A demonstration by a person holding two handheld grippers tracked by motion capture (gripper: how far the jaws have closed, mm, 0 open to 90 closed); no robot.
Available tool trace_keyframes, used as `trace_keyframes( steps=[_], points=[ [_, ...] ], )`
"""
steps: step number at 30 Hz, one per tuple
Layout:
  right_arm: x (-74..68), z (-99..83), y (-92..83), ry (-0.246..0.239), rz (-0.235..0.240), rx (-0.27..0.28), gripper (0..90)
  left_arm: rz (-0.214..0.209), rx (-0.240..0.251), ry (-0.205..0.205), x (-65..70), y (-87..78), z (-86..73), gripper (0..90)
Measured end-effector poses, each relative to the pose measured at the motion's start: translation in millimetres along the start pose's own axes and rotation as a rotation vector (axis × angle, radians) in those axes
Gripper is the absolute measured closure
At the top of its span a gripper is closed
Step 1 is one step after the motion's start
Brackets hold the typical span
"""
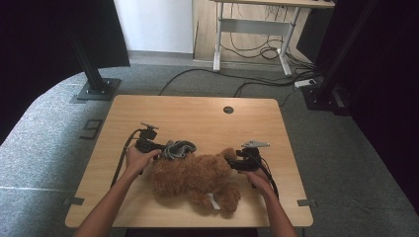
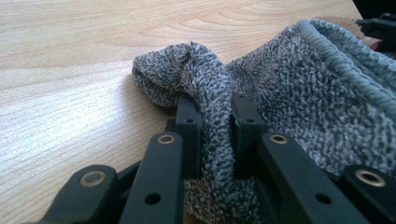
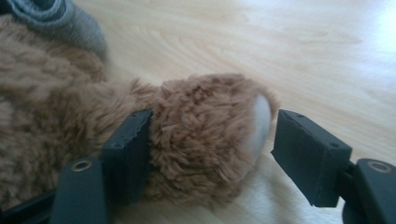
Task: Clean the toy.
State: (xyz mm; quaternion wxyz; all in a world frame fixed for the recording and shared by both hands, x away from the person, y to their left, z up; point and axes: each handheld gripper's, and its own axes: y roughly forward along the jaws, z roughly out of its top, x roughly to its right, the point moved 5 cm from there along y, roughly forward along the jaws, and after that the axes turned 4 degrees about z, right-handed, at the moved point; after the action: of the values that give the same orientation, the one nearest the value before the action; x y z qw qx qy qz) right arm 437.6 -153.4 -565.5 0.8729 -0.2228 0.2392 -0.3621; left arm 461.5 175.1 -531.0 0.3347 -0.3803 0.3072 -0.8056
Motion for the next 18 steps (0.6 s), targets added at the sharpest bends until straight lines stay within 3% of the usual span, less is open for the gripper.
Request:
trace_keyframes(
  steps=[4, 10, 15, 18],
  points=[
    [-3.6, -2.2, 3.9, -0.029, 0.009, -0.018, 39.8, -0.001, -0.004, 0.002, 0.8, 1.3, -0.2, 76.1],
    [-9.3, -1.9, 6.3, -0.075, 0.001, -0.036, 61.7, -0.006, -0.002, -0.001, 0.6, 2.4, -0.9, 76.0],
    [-14.5, 4.0, 6.7, -0.103, -0.027, -0.003, 70.0, -0.011, 0.011, 0.000, 0.5, -0.1, -0.2, 76.0],
    [-14.7, 11.1, 4.0, -0.068, -0.014, 0.062, 71.8, -0.025, 0.023, -0.007, 0.6, -3.7, 1.5, 75.9]
  ],
)
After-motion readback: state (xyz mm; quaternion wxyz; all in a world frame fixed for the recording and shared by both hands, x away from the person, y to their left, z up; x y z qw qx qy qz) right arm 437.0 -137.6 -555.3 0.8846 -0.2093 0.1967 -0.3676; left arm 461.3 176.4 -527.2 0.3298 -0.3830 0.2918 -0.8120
